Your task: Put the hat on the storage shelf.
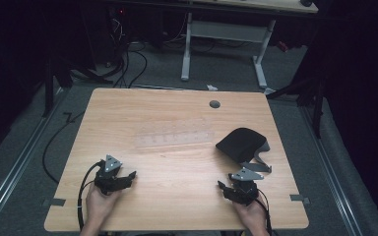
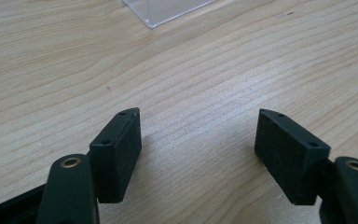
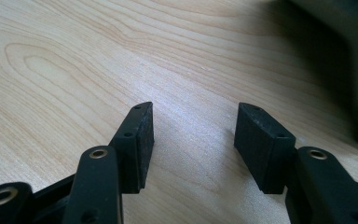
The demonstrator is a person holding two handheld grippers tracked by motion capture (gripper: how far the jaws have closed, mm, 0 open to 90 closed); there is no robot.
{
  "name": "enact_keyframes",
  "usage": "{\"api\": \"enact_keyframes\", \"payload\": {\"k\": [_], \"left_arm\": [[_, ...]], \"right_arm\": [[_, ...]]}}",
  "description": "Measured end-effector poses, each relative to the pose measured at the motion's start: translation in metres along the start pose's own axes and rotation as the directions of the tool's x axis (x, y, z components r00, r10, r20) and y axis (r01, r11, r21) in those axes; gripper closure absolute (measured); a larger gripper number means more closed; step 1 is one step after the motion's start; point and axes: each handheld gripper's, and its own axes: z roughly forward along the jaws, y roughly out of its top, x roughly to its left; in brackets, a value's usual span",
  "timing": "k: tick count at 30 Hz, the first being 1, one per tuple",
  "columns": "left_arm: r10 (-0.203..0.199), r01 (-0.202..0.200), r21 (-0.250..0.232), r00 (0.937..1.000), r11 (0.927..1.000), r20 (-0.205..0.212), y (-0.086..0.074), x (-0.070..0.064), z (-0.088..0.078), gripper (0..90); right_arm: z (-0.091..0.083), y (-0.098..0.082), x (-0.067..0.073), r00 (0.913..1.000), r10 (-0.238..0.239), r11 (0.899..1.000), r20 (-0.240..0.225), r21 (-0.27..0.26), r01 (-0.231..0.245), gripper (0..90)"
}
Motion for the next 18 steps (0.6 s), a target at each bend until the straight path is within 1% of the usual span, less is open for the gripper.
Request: {"api": "enact_keyframes", "payload": {"k": [18], "left_arm": [[-0.002, 0.002, -0.002, 1.0, 1.0, -0.003, 0.0, -0.0002, 0.0001, 32.1]], "right_arm": [[-0.0002, 0.0001, -0.0002, 1.0, 0.0, 1.0, -0.003, 0.002, 0.0, 46.6]]}}
